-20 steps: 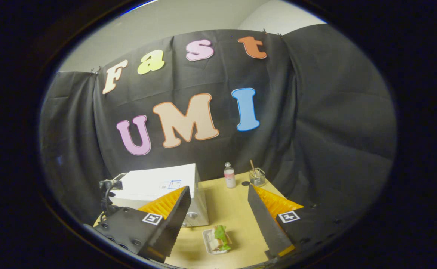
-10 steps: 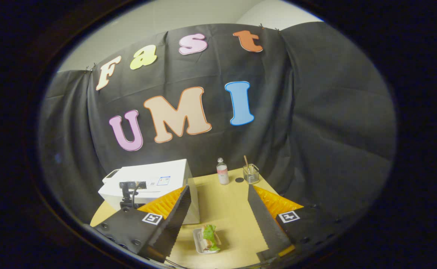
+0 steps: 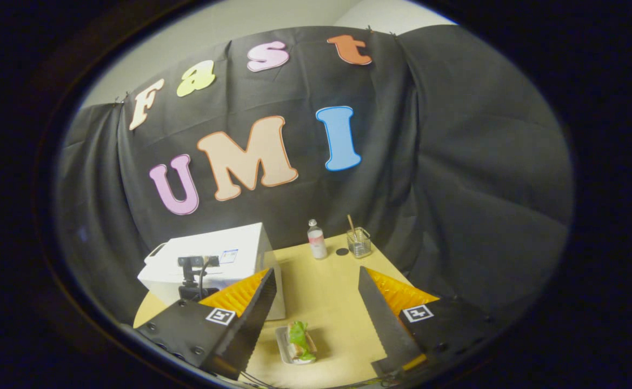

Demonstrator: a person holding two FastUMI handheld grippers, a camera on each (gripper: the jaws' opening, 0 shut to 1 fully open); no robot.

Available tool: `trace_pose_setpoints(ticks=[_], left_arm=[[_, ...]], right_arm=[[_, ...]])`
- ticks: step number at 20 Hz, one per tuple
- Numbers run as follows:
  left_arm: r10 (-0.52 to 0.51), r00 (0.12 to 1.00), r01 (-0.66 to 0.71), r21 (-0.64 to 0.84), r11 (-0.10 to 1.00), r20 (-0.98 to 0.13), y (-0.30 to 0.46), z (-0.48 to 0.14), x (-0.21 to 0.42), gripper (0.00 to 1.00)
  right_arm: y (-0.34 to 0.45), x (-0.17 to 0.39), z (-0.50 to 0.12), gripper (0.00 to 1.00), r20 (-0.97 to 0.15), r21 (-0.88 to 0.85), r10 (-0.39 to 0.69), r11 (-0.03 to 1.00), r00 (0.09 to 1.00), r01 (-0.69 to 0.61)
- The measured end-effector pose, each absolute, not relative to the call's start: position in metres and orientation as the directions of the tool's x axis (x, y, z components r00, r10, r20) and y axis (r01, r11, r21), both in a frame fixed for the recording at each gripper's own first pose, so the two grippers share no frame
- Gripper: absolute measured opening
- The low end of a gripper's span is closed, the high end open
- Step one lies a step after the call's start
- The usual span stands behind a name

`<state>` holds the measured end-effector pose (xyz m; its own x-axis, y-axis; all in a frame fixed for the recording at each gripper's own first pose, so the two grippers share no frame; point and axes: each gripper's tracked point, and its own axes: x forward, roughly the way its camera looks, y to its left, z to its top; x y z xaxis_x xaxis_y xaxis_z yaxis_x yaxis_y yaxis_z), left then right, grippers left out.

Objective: Open the microwave oven with the left hand, put the food in, and close the microwave oven.

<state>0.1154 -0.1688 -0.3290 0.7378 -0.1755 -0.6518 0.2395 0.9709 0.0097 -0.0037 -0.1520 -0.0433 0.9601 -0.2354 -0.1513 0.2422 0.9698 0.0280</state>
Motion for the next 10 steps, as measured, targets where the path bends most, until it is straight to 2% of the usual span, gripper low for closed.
trace_pose_setpoints(ticks=[2, 5, 6, 7, 9, 10], left_arm=[[-0.178, 0.738, 0.242, 0.01, 0.97, -0.651, -0.168, -0.33, 0.117, 0.63], [-0.164, 0.738, 0.226, 0.011, 0.974, -0.654, -0.164, -0.332, 0.119, 0.45], [-0.167, 0.743, 0.22, 0.001, 0.975, -0.648, -0.164, -0.333, 0.12, 0.35], [-0.17, 0.744, 0.217, -0.007, 0.976, -0.646, -0.164, -0.331, 0.119, 0.32], [-0.167, 0.746, 0.214, -0.006, 0.977, -0.645, -0.164, -0.331, 0.119, 0.34], [-0.163, 0.748, 0.214, 0.001, 0.977, -0.643, -0.164, -0.331, 0.119, 0.27]], right_arm=[[-0.15, -0.005, -0.048, 0.92, -0.162, 0.029, -0.234, 0.97, 0.959, 0.242], [-0.148, -0.008, -0.054, 0.92, -0.17, 0.03, -0.235, 0.969, 0.957, 0.244], [-0.147, -0.009, -0.055, 0.92, -0.173, 0.032, -0.234, 0.969, 0.957, 0.243], [-0.146, -0.01, -0.057, 0.91, -0.178, 0.034, -0.235, 0.969, 0.956, 0.245], [-0.144, -0.014, -0.062, 0.89, -0.186, 0.036, -0.238, 0.968, 0.953, 0.249], [-0.144, -0.017, -0.065, 0.89, -0.192, 0.037, -0.24, 0.967, 0.952, 0.251]])
